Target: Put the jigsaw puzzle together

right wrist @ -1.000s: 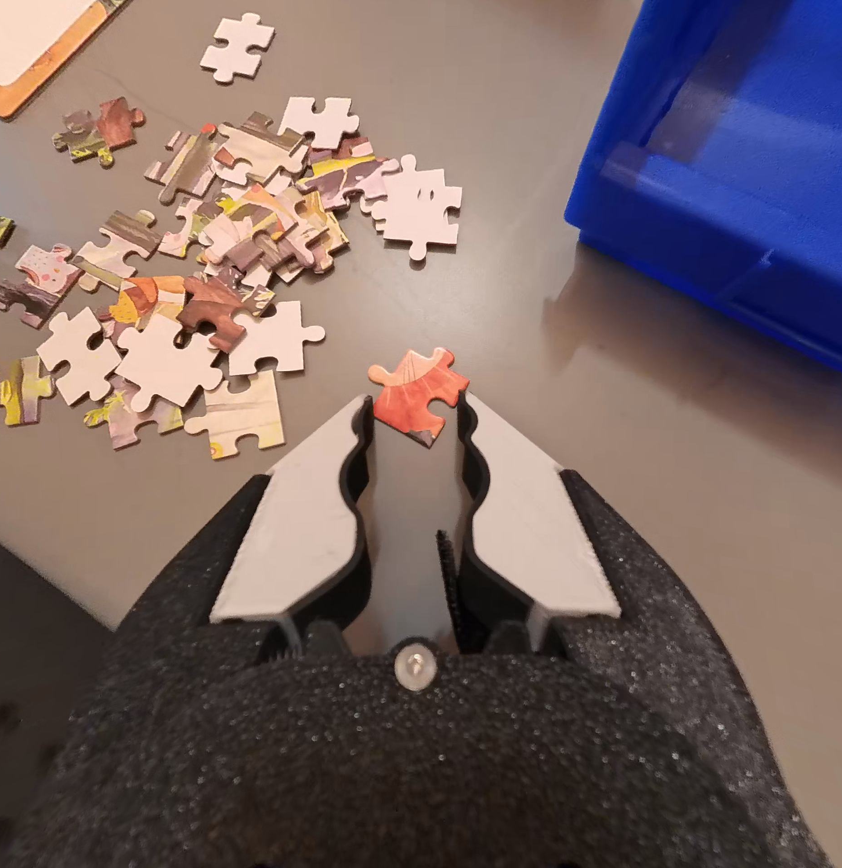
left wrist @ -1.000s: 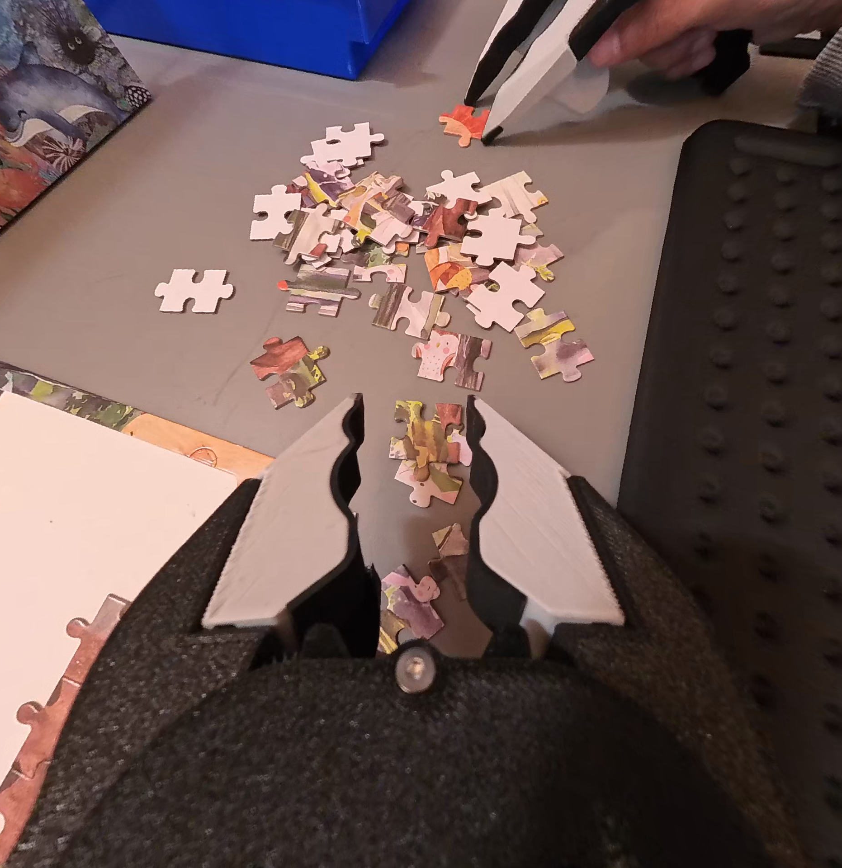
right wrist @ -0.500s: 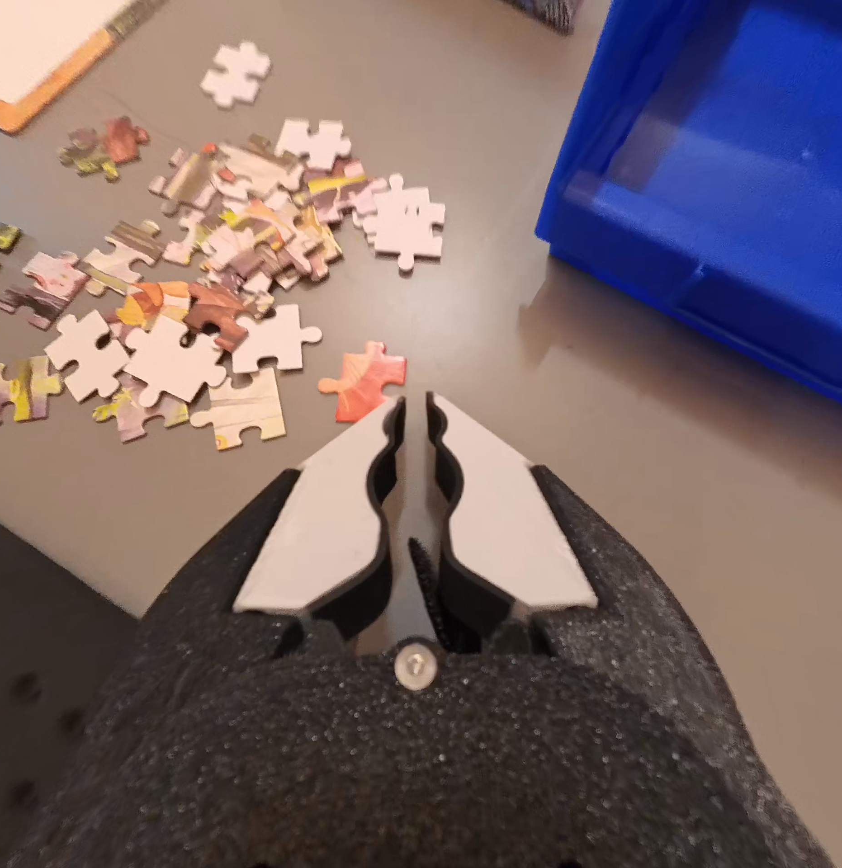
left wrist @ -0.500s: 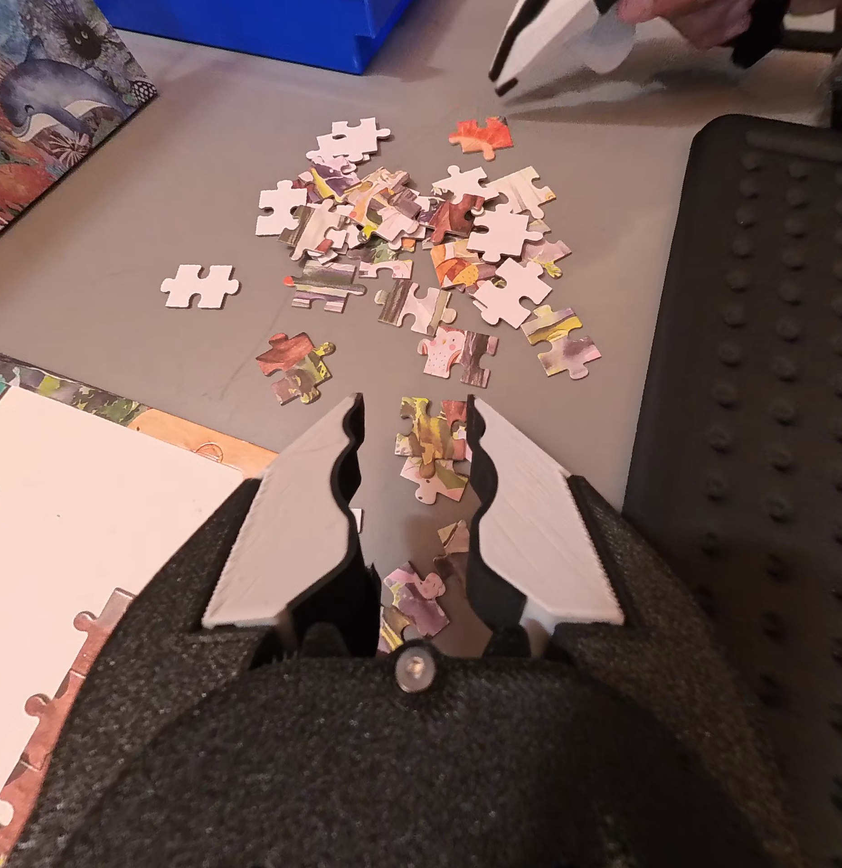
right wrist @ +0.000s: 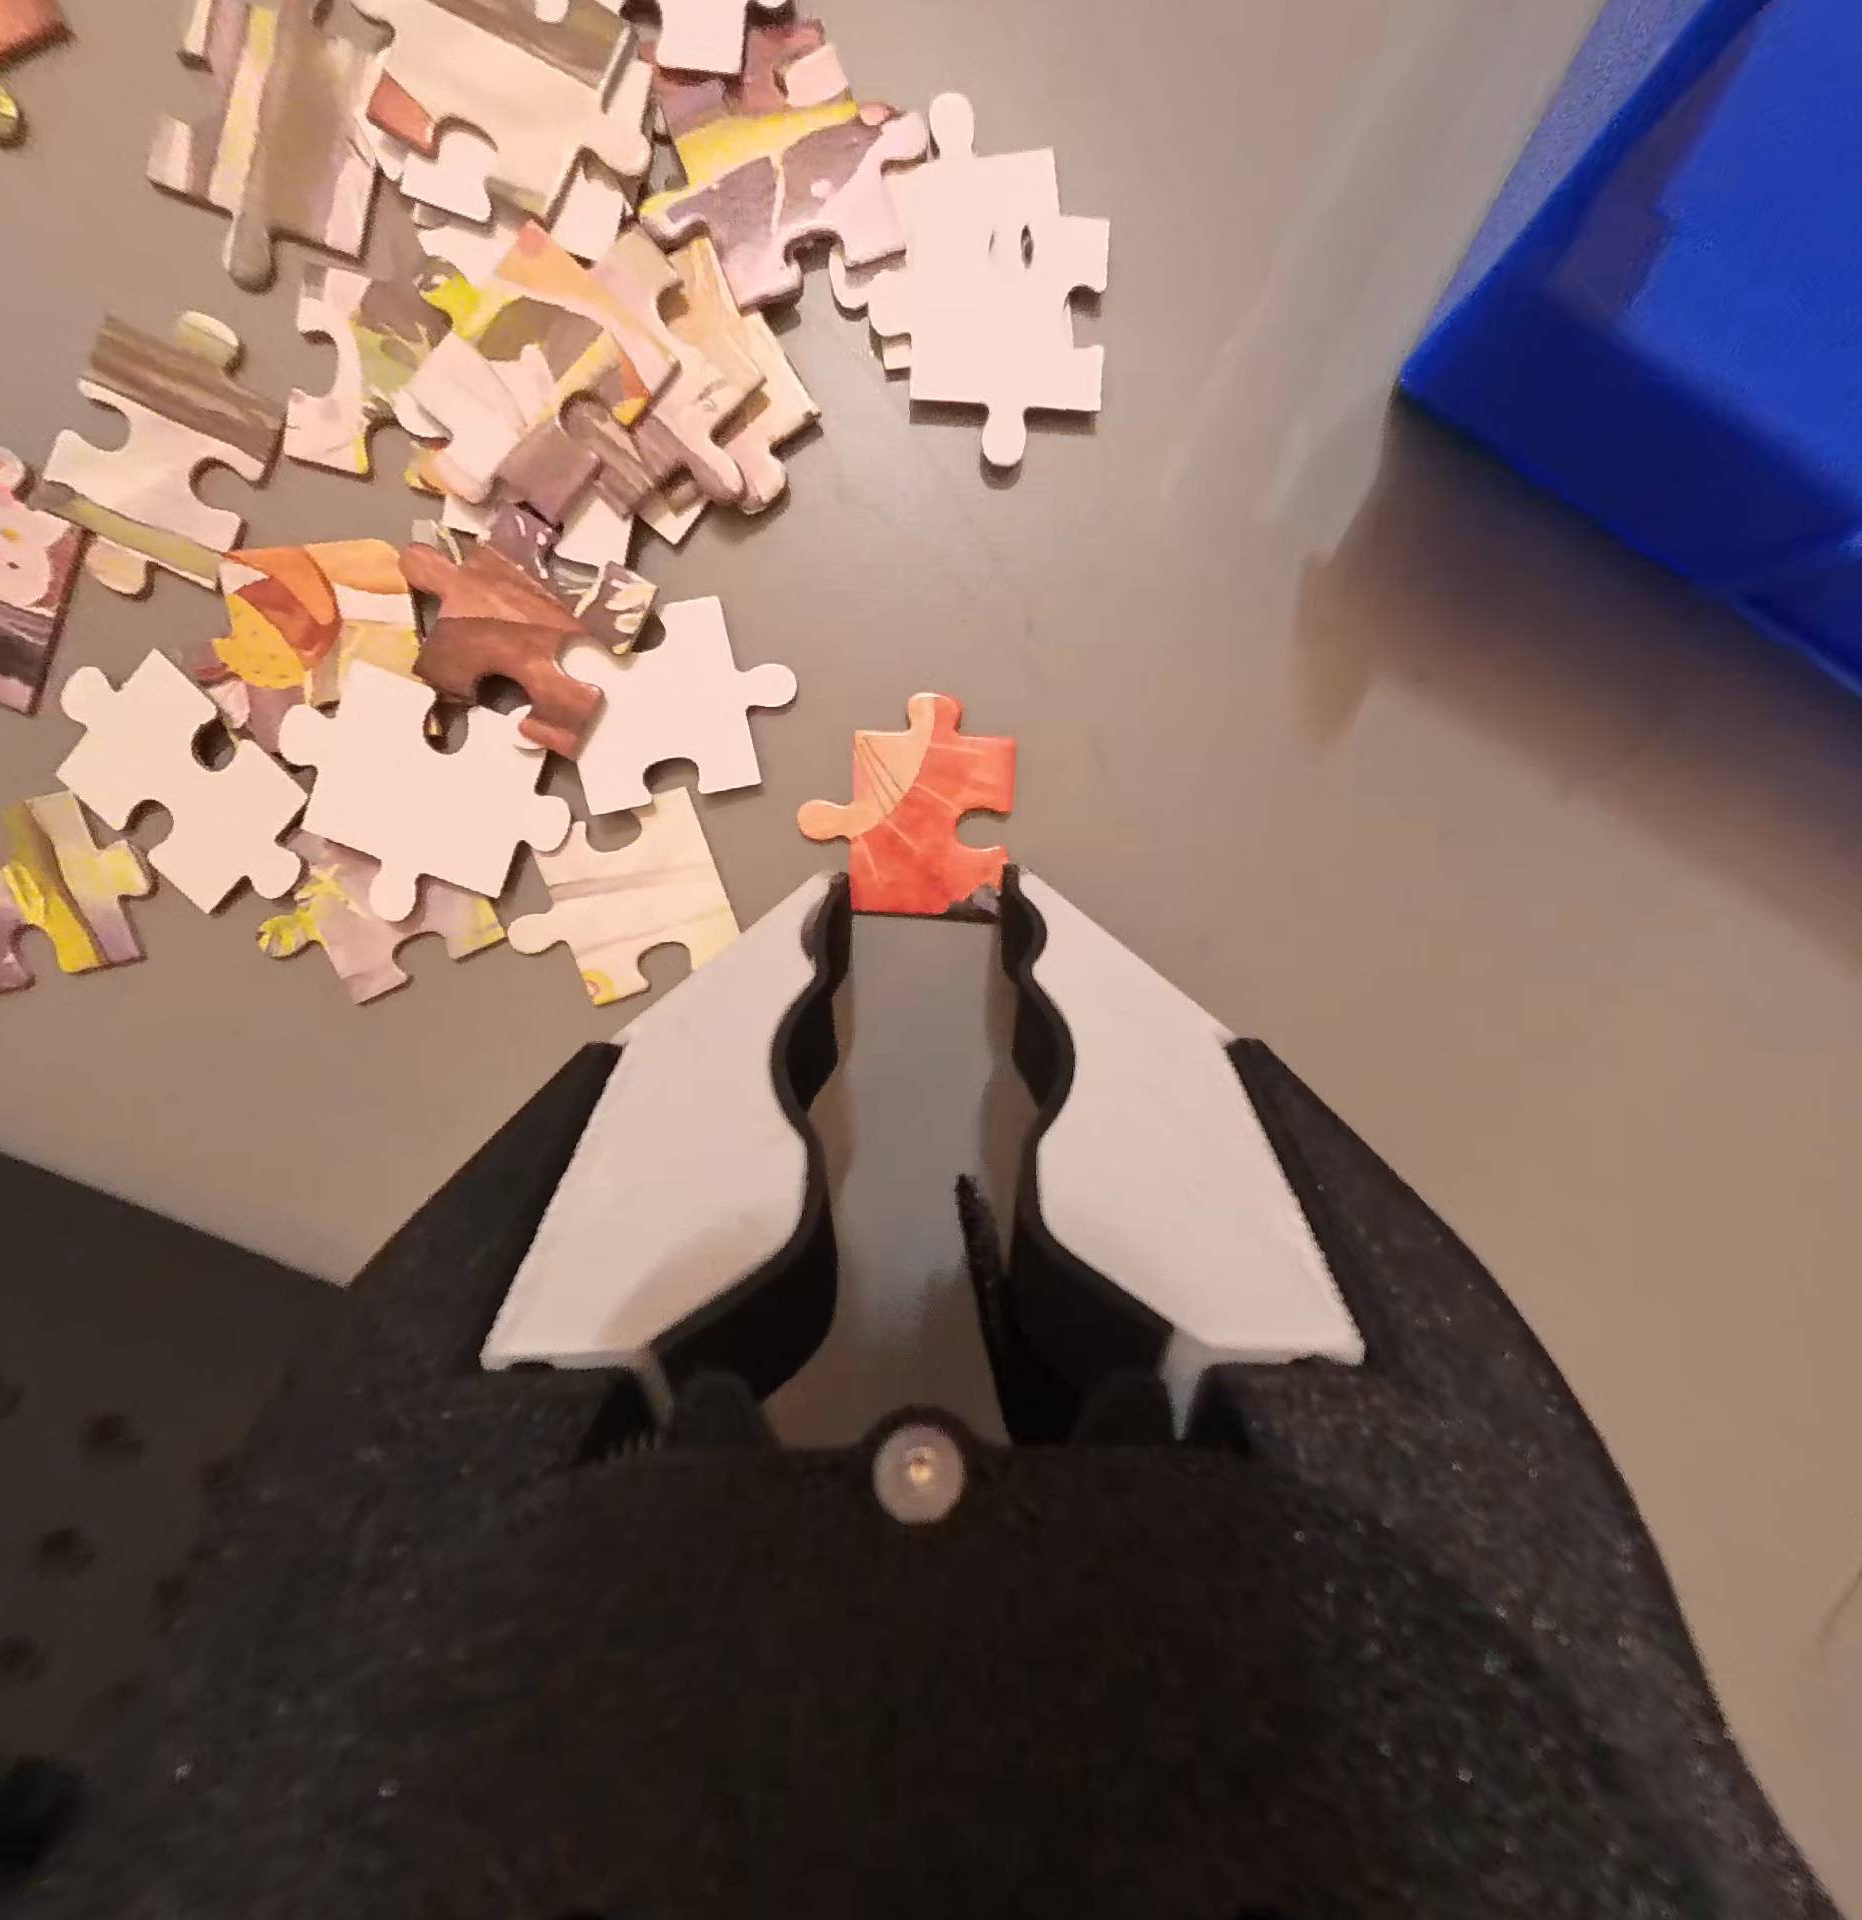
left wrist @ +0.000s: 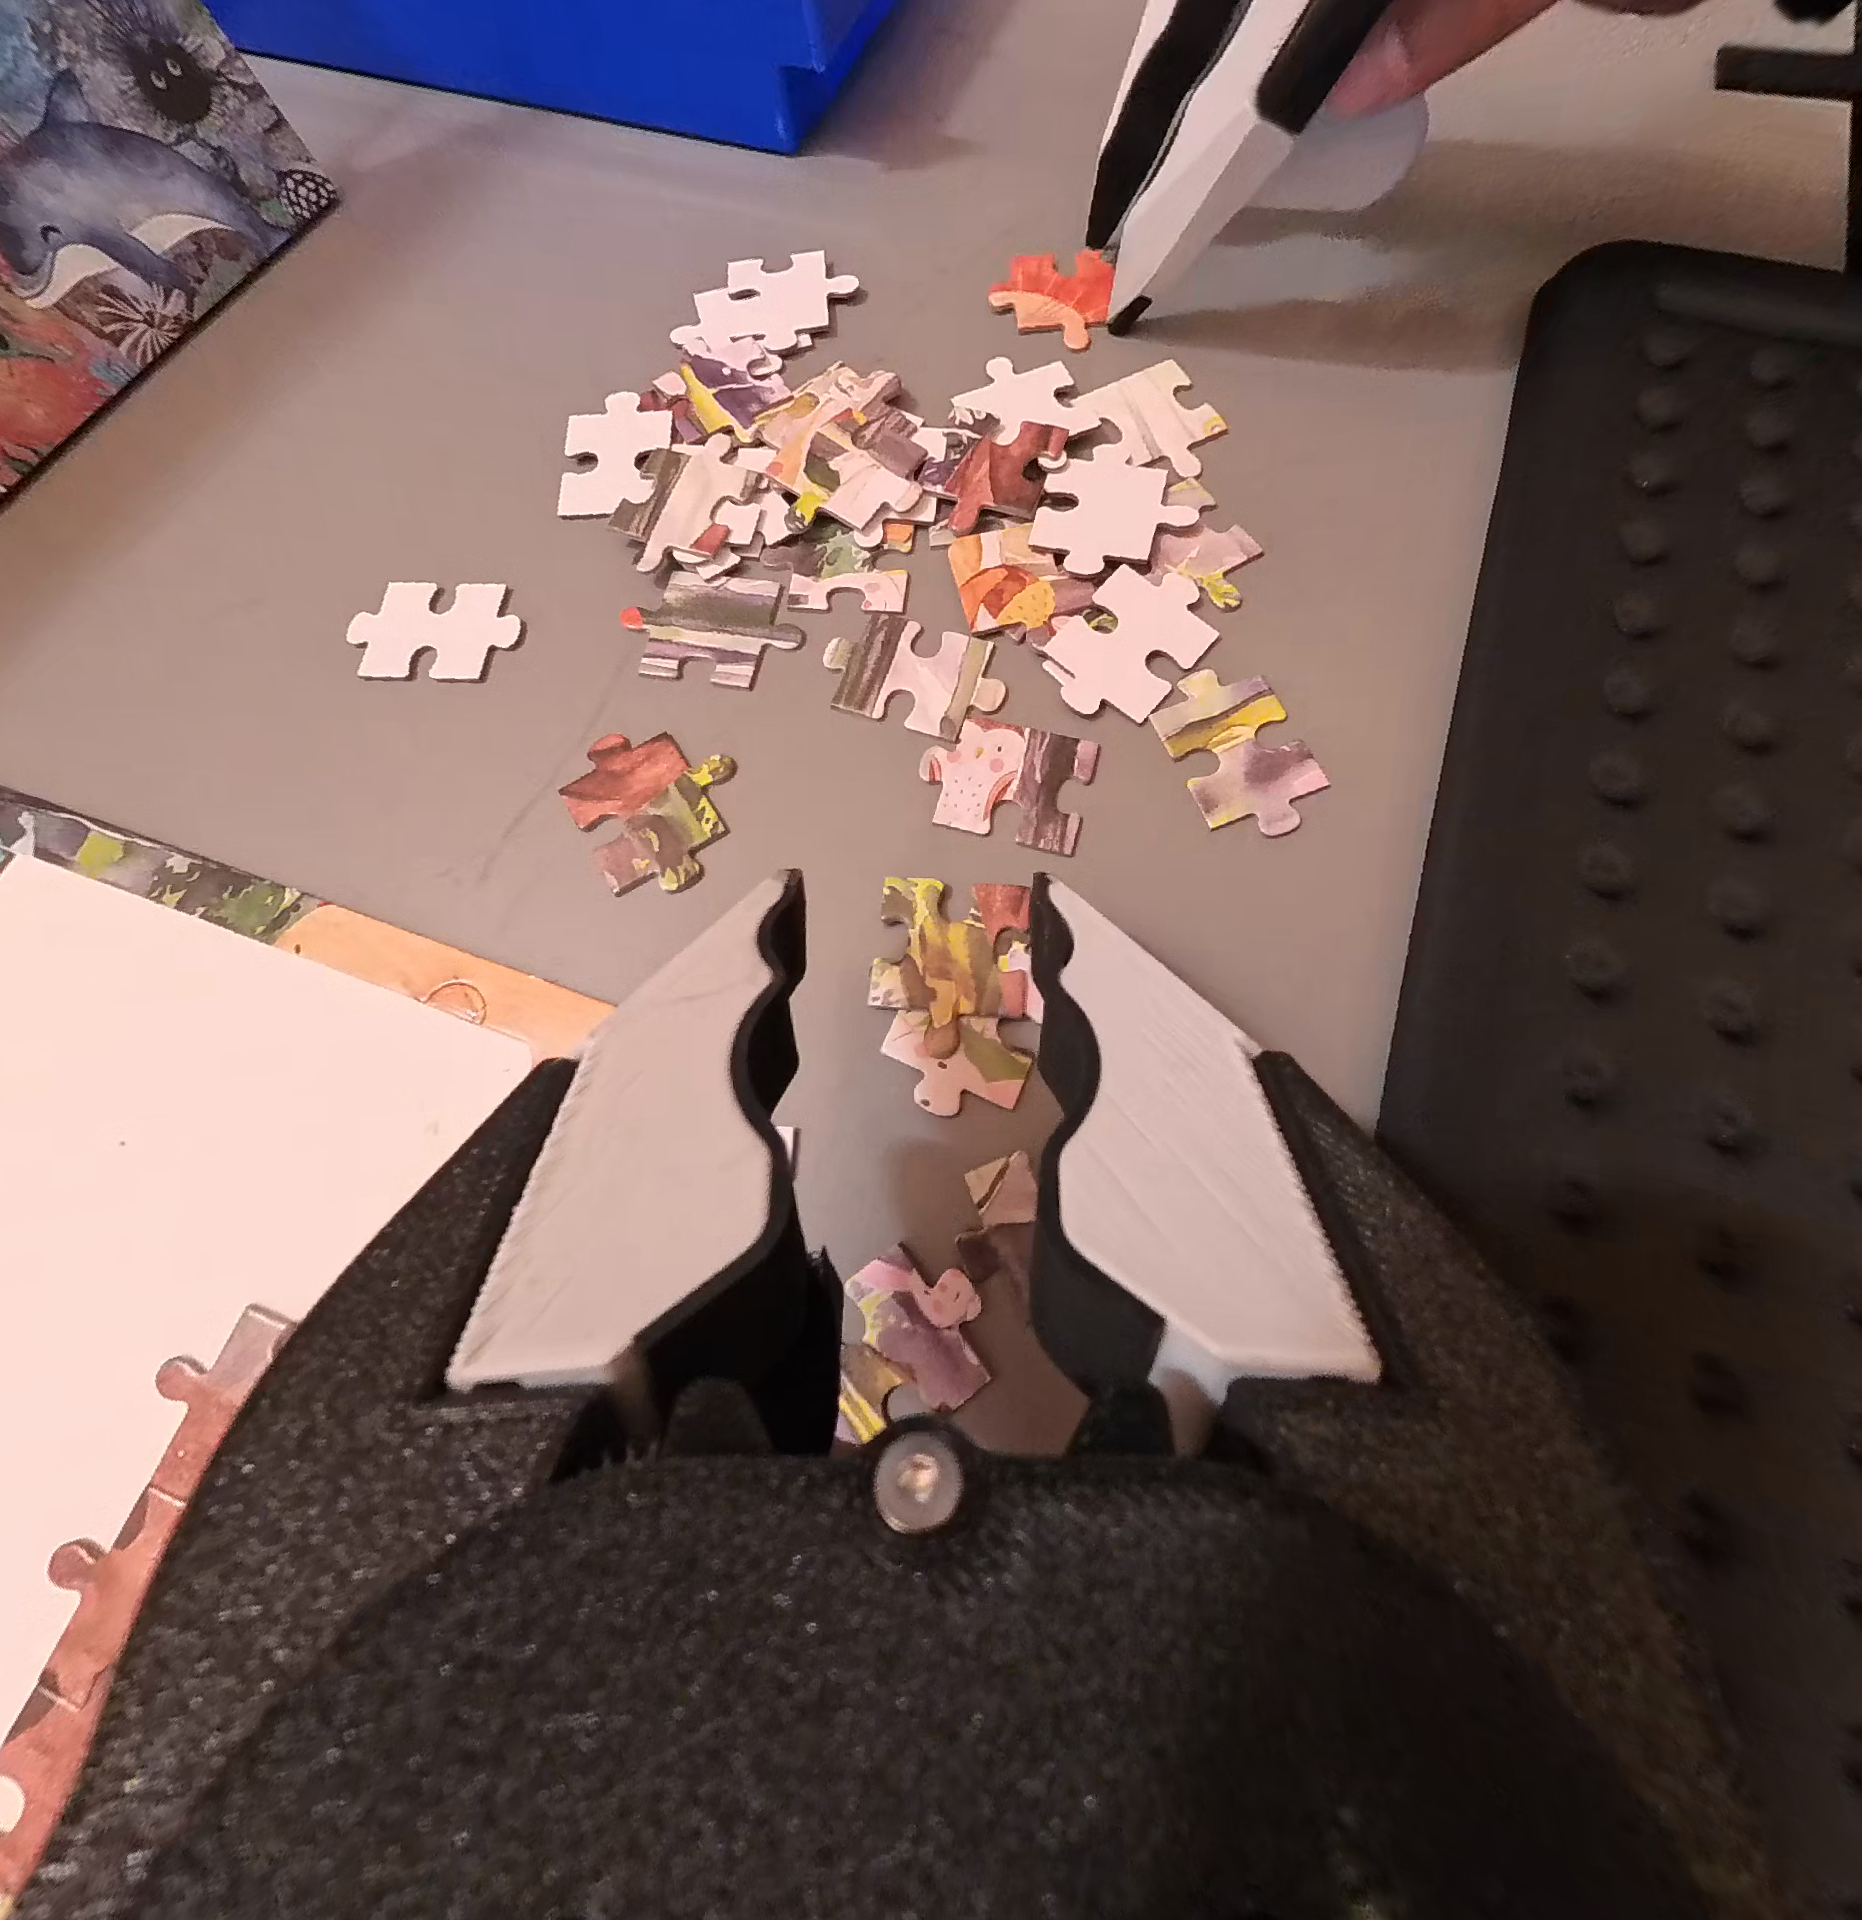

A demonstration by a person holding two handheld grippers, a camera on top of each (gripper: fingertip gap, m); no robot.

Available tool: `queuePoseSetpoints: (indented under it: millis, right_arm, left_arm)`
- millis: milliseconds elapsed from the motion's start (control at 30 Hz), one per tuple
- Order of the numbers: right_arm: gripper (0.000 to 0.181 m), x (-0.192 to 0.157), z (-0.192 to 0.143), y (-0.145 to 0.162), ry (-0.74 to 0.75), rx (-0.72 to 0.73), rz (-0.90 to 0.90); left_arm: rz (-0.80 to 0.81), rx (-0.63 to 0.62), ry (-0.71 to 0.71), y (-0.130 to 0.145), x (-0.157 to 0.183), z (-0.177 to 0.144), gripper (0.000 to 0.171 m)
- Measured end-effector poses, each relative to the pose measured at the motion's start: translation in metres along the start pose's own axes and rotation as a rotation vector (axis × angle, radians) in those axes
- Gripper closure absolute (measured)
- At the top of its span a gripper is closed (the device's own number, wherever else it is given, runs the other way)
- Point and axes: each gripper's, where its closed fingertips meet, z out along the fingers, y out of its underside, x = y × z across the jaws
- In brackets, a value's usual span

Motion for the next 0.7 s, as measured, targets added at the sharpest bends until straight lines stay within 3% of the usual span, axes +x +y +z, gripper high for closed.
queuePoseSetpoints:
  millis: [233,467,600,700]
  right_arm:
    - [0.152,0.008,-0.004,0.005,-0.013,0.046,-0.018]
    - [0.152,-0.007,-0.036,-0.025,-0.059,0.262,-0.07]
    - [0.152,-0.039,-0.072,-0.059,-0.138,0.442,-0.119]
    - [0.152,-0.069,-0.083,-0.077,-0.166,0.483,-0.202]
  left_arm:
    - [-0.073,0.038,0.037,-0.015,0.004,-0.001,0.131]
    - [-0.518,0.163,0.333,-0.092,0.015,0.009,0.129]
    - [-0.711,0.225,0.449,-0.124,0.014,0.029,0.12]
    - [-0.801,0.317,0.586,-0.145,0.024,0.027,0.124]
